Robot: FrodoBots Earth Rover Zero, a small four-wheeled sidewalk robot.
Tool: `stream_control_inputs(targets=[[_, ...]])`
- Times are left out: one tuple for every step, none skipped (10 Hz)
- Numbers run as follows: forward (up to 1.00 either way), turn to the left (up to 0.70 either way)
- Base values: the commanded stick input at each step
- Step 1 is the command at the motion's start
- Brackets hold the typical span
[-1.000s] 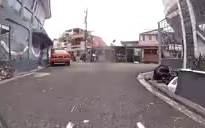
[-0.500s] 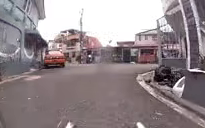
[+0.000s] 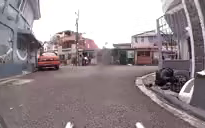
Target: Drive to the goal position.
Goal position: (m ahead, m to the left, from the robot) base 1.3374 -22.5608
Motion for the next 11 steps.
stream_control_inputs(targets=[[0.70,-0.14],[0.70,-0.14],[0.70,-0.14],[0.70,-0.14],[0.70,-0.14],[0.70,-0.14],[0.70,-0.14],[0.70,-0.14],[0.70,-0.14],[0.70,-0.14],[0.70,-0.14]])
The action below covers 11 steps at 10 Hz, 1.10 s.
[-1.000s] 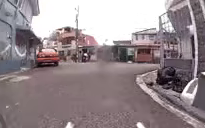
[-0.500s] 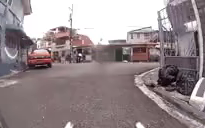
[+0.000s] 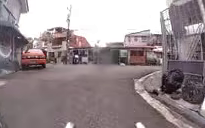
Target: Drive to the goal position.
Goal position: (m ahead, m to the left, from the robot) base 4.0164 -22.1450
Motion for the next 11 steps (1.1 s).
stream_control_inputs(targets=[[0.70,-0.14],[0.70,-0.14],[0.70,-0.14],[0.70,-0.14],[0.70,-0.14],[0.70,-0.14],[0.70,-0.14],[0.70,-0.14],[0.70,-0.14],[0.70,-0.03],[0.70,-0.01]])
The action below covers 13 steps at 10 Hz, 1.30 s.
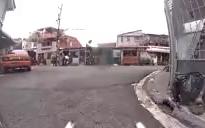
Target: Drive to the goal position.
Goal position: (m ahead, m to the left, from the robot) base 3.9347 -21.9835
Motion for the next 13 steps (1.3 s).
stream_control_inputs(targets=[[0.70,0.00],[0.70,0.00],[0.70,0.00],[0.70,0.00],[0.70,0.00],[0.70,0.00],[0.70,0.00],[0.70,0.00],[0.70,0.00],[0.70,0.00],[0.70,0.00],[0.70,0.00],[0.70,-0.12]])
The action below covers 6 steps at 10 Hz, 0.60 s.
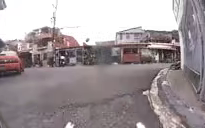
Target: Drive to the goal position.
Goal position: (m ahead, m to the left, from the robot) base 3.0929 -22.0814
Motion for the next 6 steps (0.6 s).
stream_control_inputs(targets=[[0.70,-0.14],[0.70,-0.14],[0.70,-0.14],[0.70,-0.14],[0.70,-0.14],[0.70,-0.14]])
